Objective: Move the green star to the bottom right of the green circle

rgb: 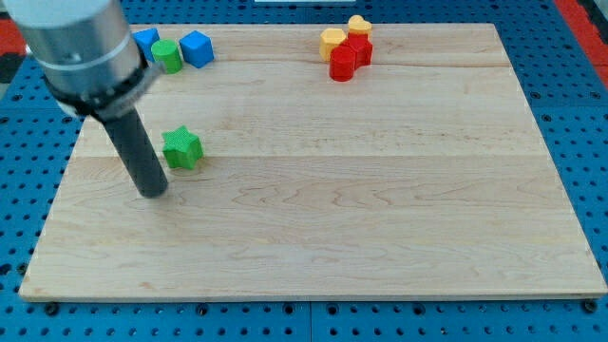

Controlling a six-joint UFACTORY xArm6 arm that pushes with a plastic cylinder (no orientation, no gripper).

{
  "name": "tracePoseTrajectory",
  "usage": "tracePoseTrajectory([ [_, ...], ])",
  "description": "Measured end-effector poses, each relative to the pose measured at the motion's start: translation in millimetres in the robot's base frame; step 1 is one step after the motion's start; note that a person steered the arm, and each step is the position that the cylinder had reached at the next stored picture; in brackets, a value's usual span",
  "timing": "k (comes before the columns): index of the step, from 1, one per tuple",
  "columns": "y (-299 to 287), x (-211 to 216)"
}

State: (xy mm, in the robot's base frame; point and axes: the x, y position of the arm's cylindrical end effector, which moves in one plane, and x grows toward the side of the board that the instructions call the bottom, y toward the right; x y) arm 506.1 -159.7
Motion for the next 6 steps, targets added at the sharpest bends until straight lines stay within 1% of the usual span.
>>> tracePoseTrajectory([
  [1,35.6,-31.6],
  [2,35.0,-94.5],
  [3,37.1,-98.9],
  [4,47.6,-42.4],
  [5,13.7,-34.1],
  [6,-10.0,-85.2],
])
